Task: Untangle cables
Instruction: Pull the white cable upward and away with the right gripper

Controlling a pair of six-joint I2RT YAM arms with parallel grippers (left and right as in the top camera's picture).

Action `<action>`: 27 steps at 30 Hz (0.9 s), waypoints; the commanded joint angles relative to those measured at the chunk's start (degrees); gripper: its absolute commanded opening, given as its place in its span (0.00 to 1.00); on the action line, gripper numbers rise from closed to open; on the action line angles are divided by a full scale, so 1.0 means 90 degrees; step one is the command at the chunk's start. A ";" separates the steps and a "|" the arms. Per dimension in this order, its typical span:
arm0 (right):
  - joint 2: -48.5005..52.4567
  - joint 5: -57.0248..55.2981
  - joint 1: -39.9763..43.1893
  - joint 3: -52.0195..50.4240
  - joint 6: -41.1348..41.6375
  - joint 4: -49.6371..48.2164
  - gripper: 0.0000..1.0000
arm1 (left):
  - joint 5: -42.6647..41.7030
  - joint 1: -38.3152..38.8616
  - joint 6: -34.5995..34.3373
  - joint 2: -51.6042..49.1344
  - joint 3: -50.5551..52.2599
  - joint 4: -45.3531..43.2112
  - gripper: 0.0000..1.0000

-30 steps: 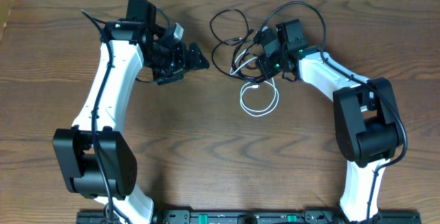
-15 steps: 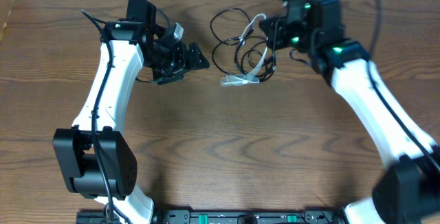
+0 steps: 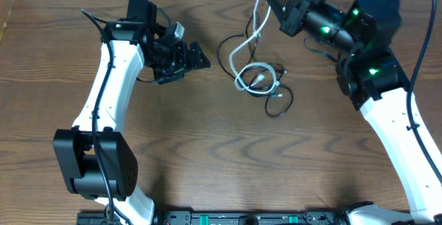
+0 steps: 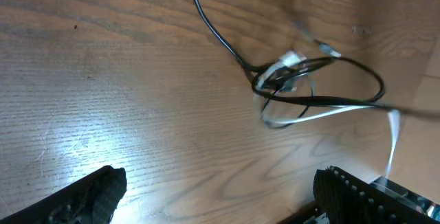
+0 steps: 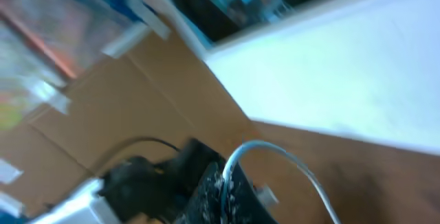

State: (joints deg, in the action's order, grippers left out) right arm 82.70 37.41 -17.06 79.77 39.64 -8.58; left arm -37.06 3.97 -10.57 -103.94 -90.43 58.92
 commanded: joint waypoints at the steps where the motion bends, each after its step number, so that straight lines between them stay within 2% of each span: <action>1: -0.0109 0.0216 0.0010 0.0019 0.0291 -0.0464 0.01 | 0.0075 0.0005 -0.0029 -0.0036 0.0024 0.0012 0.93; 5: -0.0095 0.0146 0.0012 0.0017 -0.0155 -0.0282 0.01 | 0.0075 0.0005 -0.0029 -0.0036 0.0024 0.0015 0.93; 8: -0.0029 -0.0823 0.0010 0.0017 -0.0410 0.0583 0.02 | 0.0073 0.0005 -0.0029 -0.0036 0.0024 0.0010 0.93; 11: 0.0138 -0.2494 -0.0017 0.0017 0.0447 0.1894 0.01 | 0.0073 0.0005 -0.0029 -0.0036 0.0024 0.0012 0.93; 14: 0.0374 -0.2460 -0.0019 0.0017 0.1819 0.2310 0.01 | 0.0073 0.0005 -0.0032 -0.0036 0.0024 0.0010 0.93; 16: 0.0554 -0.1702 -0.0019 0.0017 0.2171 0.1904 0.01 | 0.0073 0.0005 -0.0029 -0.0036 0.0024 0.0010 0.93; 18: 0.0680 -0.0809 -0.0007 0.0017 0.2217 0.1042 0.01 | 0.0073 0.0005 -0.0029 -0.0036 0.0024 0.0012 0.93; 20: 0.0716 -0.0253 0.0036 0.0017 0.2790 0.0109 0.01 | 0.0073 0.0005 -0.0029 -0.0036 0.0024 0.0012 0.93; 23: 0.0704 -0.0214 0.0165 0.0017 0.4301 -0.1321 0.02 | 0.0073 0.0002 -0.0029 -0.0036 0.0024 0.0012 0.93; 25: 0.0704 -0.0335 0.0223 0.0017 0.4784 -0.1938 0.02 | 0.0073 0.0002 -0.0029 -0.0036 0.0024 0.0012 0.93; 27: 0.0704 -0.0529 0.0228 0.0017 0.4743 -0.2001 0.02 | 0.0073 0.0005 -0.0029 -0.0036 0.0024 0.0012 0.93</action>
State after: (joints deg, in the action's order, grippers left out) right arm 89.82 33.01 -15.51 79.40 74.98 -26.41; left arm -36.93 3.97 -10.57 -103.94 -90.43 58.89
